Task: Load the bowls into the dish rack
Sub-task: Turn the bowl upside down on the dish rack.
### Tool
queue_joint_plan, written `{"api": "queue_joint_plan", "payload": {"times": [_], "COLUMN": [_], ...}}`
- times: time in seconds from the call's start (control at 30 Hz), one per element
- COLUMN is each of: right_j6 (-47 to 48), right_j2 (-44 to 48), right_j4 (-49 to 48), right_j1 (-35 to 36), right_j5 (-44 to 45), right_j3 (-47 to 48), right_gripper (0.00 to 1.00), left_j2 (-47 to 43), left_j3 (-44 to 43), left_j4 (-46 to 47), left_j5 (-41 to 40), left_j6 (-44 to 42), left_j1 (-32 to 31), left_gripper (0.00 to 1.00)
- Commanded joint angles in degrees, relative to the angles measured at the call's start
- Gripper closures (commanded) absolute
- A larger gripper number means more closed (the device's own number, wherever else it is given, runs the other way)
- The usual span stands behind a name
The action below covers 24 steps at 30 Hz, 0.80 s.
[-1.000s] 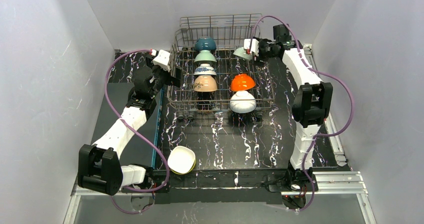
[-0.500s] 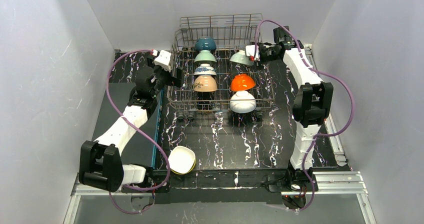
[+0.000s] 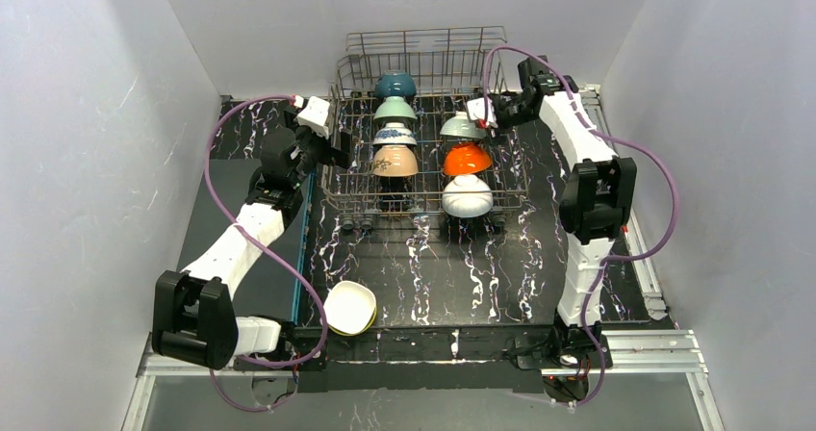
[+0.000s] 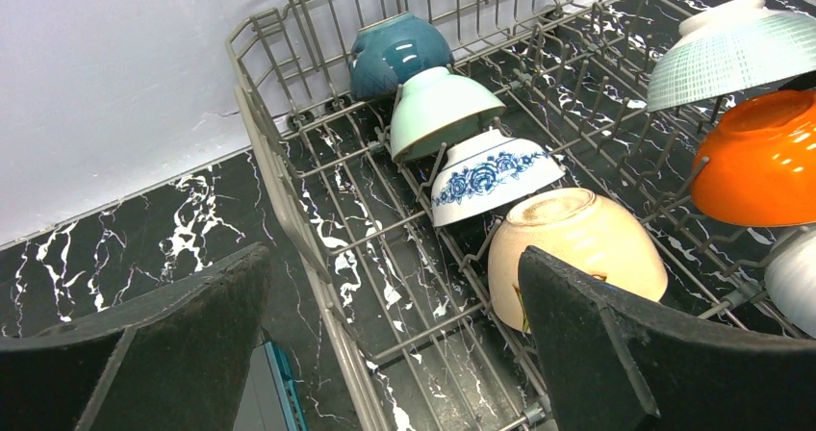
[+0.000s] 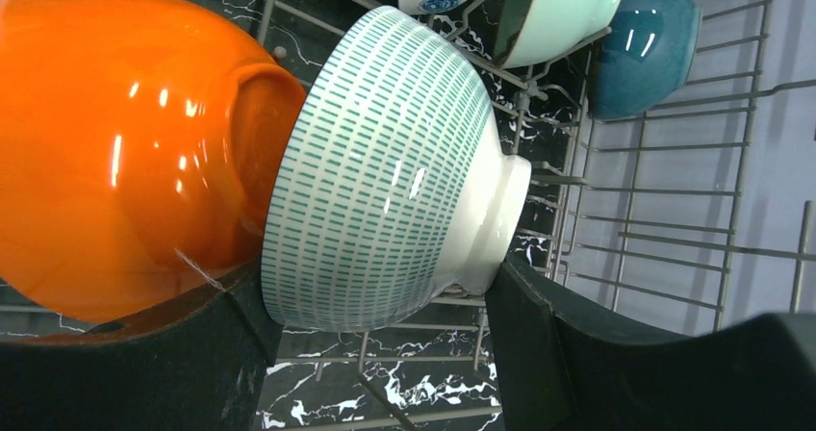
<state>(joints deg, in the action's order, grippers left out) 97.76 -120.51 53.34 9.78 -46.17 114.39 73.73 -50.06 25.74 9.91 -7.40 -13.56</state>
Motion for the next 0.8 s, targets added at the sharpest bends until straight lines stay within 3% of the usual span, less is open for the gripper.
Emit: {"api": "queue_joint_plan", "payload": {"times": [0.0,0.43,0.67,0.77], "right_j6": [2.4,1.2,0.3,0.2], "right_j2": [-0.8,-0.7,-0.2,-0.2], "right_j4": [1.0,-4.1,-6.8,-7.5], "right_j1": [0.8,2.8,4.1,4.4], "right_j5": [-0.7,5.4,9.0,11.2], "right_j3": [3.1,0.6,-1.5,-1.8], "right_gripper": [0.99,0.99,0.82,0.69], "left_j2": [-0.3,0.0,-0.3,-0.3], "left_j3": [0.4,0.3,0.4,0.4], "left_j4": [1.8,2.0,2.0,2.0], "left_j5": [0.8,1.4,1.4,1.5], "left_j6": [0.4,0.7,0.6,0.7], "left_j1": [0.3,0.3,0.3,0.3], "left_gripper": [0.02,0.02,0.02,0.02]}}
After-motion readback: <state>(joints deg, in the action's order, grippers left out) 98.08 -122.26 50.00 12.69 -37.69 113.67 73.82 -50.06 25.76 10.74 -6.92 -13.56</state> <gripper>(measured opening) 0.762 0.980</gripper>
